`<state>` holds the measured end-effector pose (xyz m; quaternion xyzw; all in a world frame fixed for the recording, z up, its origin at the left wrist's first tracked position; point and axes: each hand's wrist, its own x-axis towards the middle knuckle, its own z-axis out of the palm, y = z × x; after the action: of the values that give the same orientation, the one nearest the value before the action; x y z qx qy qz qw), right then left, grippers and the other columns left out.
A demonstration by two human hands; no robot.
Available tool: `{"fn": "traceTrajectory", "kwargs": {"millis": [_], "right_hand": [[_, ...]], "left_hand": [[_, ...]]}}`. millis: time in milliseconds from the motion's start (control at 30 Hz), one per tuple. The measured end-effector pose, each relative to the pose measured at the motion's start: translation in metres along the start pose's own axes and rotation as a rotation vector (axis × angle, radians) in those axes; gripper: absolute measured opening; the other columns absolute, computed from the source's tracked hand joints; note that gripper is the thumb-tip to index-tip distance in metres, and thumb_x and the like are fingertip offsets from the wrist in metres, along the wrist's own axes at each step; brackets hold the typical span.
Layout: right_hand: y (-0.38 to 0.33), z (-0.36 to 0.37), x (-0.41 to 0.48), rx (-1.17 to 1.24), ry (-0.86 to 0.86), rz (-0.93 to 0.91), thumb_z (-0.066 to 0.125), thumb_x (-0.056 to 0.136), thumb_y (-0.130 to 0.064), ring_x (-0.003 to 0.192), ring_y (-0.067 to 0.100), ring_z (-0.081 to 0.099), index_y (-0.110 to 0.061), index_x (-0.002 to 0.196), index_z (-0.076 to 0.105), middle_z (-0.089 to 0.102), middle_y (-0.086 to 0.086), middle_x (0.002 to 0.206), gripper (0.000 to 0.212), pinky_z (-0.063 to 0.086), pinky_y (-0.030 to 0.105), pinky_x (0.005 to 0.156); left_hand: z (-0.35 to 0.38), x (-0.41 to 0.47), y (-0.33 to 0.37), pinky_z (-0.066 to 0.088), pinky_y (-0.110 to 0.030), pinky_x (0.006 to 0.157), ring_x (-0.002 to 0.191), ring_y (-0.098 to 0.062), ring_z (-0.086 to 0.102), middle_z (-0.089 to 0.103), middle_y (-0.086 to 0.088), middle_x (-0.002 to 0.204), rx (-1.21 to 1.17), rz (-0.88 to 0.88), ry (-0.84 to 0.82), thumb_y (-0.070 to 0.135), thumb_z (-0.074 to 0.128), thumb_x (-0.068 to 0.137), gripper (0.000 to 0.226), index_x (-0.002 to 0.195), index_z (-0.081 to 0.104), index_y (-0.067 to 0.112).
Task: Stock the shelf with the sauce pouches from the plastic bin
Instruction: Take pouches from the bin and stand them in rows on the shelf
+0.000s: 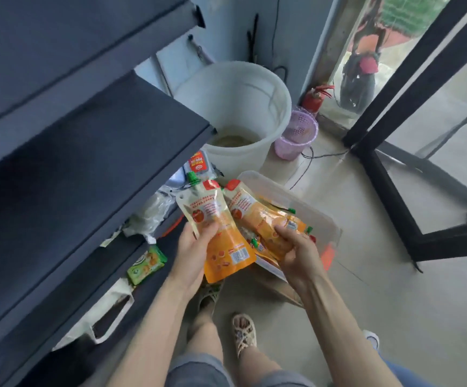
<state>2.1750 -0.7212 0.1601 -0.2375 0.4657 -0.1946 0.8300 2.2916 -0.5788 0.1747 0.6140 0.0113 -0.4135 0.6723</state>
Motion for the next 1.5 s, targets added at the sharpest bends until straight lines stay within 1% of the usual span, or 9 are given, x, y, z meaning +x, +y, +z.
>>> {"fn": "traceTrajectory", "kwargs": {"millis": [167,267,433,533,800,967,1233,1333,1500], "right_hand": [[0.009,0.035,-0.045,-0.049,-0.248,0.151,0.067,0.067,-0.009,0.086,0.029,0.070,0.000,0.111,0.061,0.072,0.015,0.099,0.045,0.059,0.041,0.072],[0.019,0.060,-0.068,-0.127,-0.464,0.217,0.067,0.072,-0.009,0.100,0.029,0.065,-0.002,0.121,0.058,0.067,0.016,0.113,0.051,0.049,0.041,0.094],[0.041,0.114,-0.103,-0.344,-0.749,0.290,0.070,0.075,-0.010,0.102,0.033,0.065,-0.003,0.110,0.066,0.067,0.019,0.114,0.035,0.054,0.040,0.087],[0.051,0.152,-0.124,-0.559,-0.897,0.232,0.076,0.070,-0.013,0.088,0.028,0.071,-0.002,0.107,0.064,0.072,0.016,0.102,0.041,0.058,0.033,0.068],[0.102,0.256,-0.189,-1.042,-1.238,0.121,0.081,0.066,-0.033,0.085,0.025,0.072,-0.014,0.107,0.065,0.074,0.009,0.100,0.048,0.057,0.032,0.067],[0.165,0.302,-0.241,-1.022,-1.281,0.079,0.077,0.069,-0.030,0.086,0.023,0.072,-0.022,0.110,0.059,0.075,0.002,0.097,0.046,0.057,0.031,0.066],[0.265,0.358,-0.311,-0.761,-1.454,0.202,0.068,0.081,-0.011,0.099,0.036,0.068,-0.010,0.124,0.048,0.070,0.019,0.109,0.047,0.057,0.042,0.074],[0.295,0.380,-0.332,-0.773,-1.393,0.183,0.067,0.084,-0.030,0.093,0.034,0.070,-0.017,0.121,0.052,0.072,0.016,0.103,0.043,0.057,0.039,0.070],[0.332,0.424,-0.354,-0.830,-1.364,0.163,0.034,0.080,-0.077,0.088,0.028,0.069,-0.016,0.121,0.059,0.070,0.016,0.101,0.077,0.055,0.045,0.082]], "left_hand": [[-0.028,-0.073,0.033,0.058,-0.032,0.067,0.091,-0.024,0.070,0.074,-0.007,0.098,-0.051,0.152,0.135,0.023,0.074,0.069,0.039,0.106,0.065,0.013],[-0.047,-0.110,0.047,0.058,-0.032,0.063,0.088,-0.022,0.071,0.074,-0.005,0.097,-0.161,0.231,0.268,0.029,0.076,0.064,0.047,0.107,0.064,0.018],[-0.081,-0.162,0.068,0.058,-0.038,0.069,0.097,-0.022,0.069,0.072,-0.002,0.107,-0.320,0.368,0.354,0.032,0.077,0.065,0.047,0.110,0.063,0.027],[-0.112,-0.192,0.082,0.058,-0.035,0.067,0.096,-0.022,0.069,0.072,-0.003,0.107,-0.333,0.456,0.411,0.029,0.077,0.068,0.040,0.106,0.066,0.030],[-0.208,-0.276,0.111,0.057,-0.030,0.064,0.095,-0.019,0.069,0.072,0.001,0.106,-0.208,0.552,0.461,0.035,0.076,0.067,0.040,0.105,0.067,0.038],[-0.274,-0.324,0.122,0.057,-0.032,0.064,0.095,-0.019,0.069,0.072,0.002,0.106,-0.256,0.610,0.495,0.034,0.077,0.067,0.035,0.100,0.069,0.041],[-0.389,-0.386,0.138,0.055,-0.041,0.080,0.108,-0.026,0.065,0.068,-0.010,0.116,-0.268,0.698,0.487,0.039,0.060,0.084,0.044,0.127,0.051,0.034],[-0.423,-0.403,0.149,0.058,-0.036,0.073,0.106,-0.024,0.066,0.069,-0.008,0.115,-0.255,0.671,0.478,0.055,0.044,0.089,0.046,0.128,0.051,0.032],[-0.471,-0.416,0.167,0.053,-0.036,0.079,0.104,-0.015,0.066,0.070,-0.001,0.113,-0.198,0.604,0.517,0.070,0.034,0.081,0.062,0.126,0.053,0.032]]}}
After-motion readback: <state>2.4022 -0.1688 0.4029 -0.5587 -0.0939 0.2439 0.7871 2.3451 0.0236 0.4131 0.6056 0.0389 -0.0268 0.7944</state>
